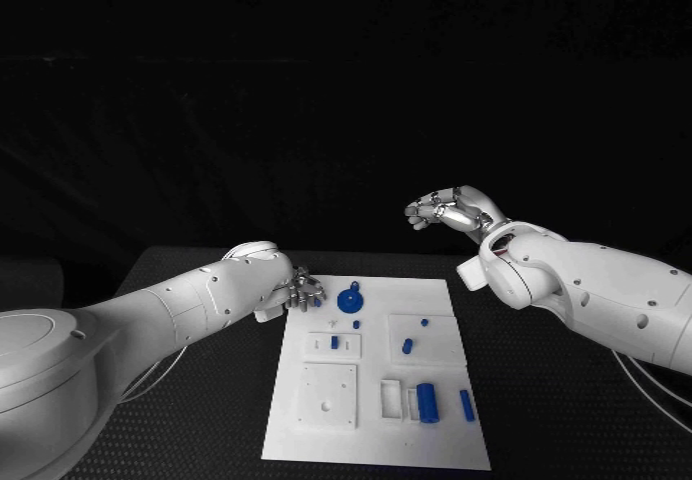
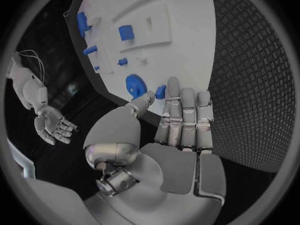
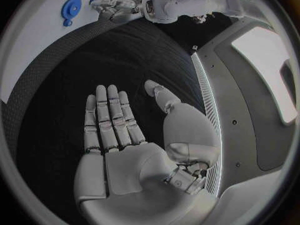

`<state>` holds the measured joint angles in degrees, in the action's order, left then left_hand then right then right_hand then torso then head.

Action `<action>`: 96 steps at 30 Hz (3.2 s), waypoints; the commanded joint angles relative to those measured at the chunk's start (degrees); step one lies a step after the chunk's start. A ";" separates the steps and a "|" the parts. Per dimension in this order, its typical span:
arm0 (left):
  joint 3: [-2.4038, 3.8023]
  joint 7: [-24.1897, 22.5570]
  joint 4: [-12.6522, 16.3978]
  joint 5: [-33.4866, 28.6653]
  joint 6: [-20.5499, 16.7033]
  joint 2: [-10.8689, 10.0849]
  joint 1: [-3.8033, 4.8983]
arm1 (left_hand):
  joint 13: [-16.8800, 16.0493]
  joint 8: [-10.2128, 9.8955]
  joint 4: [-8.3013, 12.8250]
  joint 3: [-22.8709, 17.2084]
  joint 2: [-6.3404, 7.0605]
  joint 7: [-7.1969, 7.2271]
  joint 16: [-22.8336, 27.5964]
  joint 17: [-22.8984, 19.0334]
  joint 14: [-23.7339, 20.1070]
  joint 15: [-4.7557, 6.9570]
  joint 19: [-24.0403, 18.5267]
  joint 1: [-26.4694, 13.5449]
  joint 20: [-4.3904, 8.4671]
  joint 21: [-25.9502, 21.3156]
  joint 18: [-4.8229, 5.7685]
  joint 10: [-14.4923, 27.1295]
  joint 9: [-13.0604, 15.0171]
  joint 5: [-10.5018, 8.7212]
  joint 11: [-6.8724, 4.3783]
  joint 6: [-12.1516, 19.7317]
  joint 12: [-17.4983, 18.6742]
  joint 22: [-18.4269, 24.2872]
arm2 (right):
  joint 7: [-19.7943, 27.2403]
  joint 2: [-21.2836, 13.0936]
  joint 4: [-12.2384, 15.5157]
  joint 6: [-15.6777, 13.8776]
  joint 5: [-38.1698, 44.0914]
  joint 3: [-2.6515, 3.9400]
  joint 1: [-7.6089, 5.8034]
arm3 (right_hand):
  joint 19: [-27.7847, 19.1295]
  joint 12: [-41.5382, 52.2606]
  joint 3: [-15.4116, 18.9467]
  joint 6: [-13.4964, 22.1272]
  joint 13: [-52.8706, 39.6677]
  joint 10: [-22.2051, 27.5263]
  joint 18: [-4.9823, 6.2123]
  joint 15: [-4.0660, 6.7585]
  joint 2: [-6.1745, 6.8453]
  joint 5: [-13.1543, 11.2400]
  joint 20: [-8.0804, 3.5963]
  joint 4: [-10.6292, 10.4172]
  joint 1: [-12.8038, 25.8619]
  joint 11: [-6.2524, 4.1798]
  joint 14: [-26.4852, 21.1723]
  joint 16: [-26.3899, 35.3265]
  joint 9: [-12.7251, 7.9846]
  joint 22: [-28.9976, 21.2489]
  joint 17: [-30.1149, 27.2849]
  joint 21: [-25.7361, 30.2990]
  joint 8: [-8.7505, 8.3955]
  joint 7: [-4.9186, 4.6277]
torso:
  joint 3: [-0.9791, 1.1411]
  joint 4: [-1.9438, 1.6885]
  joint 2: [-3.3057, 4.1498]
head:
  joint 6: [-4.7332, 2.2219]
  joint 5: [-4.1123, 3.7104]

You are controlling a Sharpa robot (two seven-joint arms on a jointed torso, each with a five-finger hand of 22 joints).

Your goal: Assemble the parts on the task board

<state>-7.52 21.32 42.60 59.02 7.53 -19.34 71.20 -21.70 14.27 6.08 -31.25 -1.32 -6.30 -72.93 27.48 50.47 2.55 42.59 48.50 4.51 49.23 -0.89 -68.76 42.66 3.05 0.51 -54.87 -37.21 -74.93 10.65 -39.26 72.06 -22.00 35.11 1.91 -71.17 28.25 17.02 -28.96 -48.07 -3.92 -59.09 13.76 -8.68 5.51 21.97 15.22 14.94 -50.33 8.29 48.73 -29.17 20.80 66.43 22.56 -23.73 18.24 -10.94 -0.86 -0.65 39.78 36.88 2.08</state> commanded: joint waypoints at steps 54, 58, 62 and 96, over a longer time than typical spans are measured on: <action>-2.98 3.03 31.18 6.81 -11.50 -16.21 0.27 | -1.90 6.98 8.68 -1.78 -2.79 3.81 -2.86 1.19 5.80 2.55 4.51 1.35 5.92 2.92 -0.81 -7.20 -1.03 15.96 -3.64 -9.60 -1.94 -1.13 | 0.09 -0.13 -0.55 0.57 -0.24 0.02 0.02 | -0.40 -0.55 -0.11 0.03 0.04 -0.53 0.37 -0.14 0.26 0.54 0.15 -0.36 0.01 0.17 0.18 0.22 -0.13 0.19 -0.21 0.37 0.23 -0.27 | -0.07 -0.05 0.05 | 0.76 1.09; -3.72 3.60 31.82 7.96 -11.58 -16.47 0.16 | -1.99 7.16 8.91 -1.73 -2.84 3.97 -3.01 1.27 6.14 2.67 4.77 1.11 6.05 3.14 -0.84 -7.69 -1.18 16.51 -3.79 -10.01 -1.95 -1.14 | 0.09 -0.20 -0.53 0.57 -0.24 0.01 0.02 | -0.41 -0.57 -0.12 0.03 0.04 -0.54 0.37 -0.14 0.26 0.56 0.15 -0.36 -0.01 0.17 0.18 0.22 -0.13 0.20 -0.22 0.37 0.23 -0.27 | -0.04 0.04 0.06 | 0.91 1.25; -4.42 4.08 32.24 8.51 -11.53 -16.95 0.01 | -2.03 7.25 9.07 -1.72 -2.93 4.05 -3.07 1.31 6.34 2.76 4.94 0.95 6.13 3.28 -0.87 -7.93 -1.29 16.81 -3.88 -10.21 -1.92 -1.14 | 0.09 -0.27 -0.49 0.54 -0.24 0.01 0.02 | -0.41 -0.58 -0.13 0.04 0.04 -0.54 0.38 -0.14 0.27 0.59 0.15 -0.36 -0.02 0.17 0.18 0.22 -0.13 0.21 -0.23 0.38 0.23 -0.27 | -0.04 0.06 0.06 | 1.13 1.30; -5.08 4.42 33.20 8.72 -9.90 -17.31 -1.16 | -2.12 7.38 9.45 -1.76 -3.18 4.16 -3.10 1.36 6.66 2.92 5.21 0.56 6.30 3.51 -0.92 -8.31 -1.53 17.39 -3.99 -10.48 -1.78 -1.12 | 0.10 -0.41 -0.47 0.52 -0.24 0.01 0.02 | -0.43 -0.71 -0.16 0.03 0.03 -0.61 0.39 -0.15 0.28 0.68 0.16 -0.40 -0.06 0.17 0.17 0.19 -0.17 0.28 -0.29 0.42 0.24 -0.27 | -0.03 0.03 0.08 | 1.32 1.17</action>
<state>-12.33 25.14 75.61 67.37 -3.74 -36.70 70.47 -23.72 21.31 14.69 -32.27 -3.77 -3.17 -75.65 28.78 56.83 5.22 47.42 49.01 5.84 52.35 -0.88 -76.20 41.11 20.12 -2.40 -63.85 -39.27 -74.91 10.39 -39.65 71.51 -21.95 34.85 1.89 -71.17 28.25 16.57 -29.11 -48.07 -3.92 -59.29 13.76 -8.68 5.51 22.41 15.22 14.78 -50.33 8.49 48.73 -29.17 20.73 66.65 22.31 -23.50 18.24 -10.94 -0.90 -0.61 39.85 38.28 3.29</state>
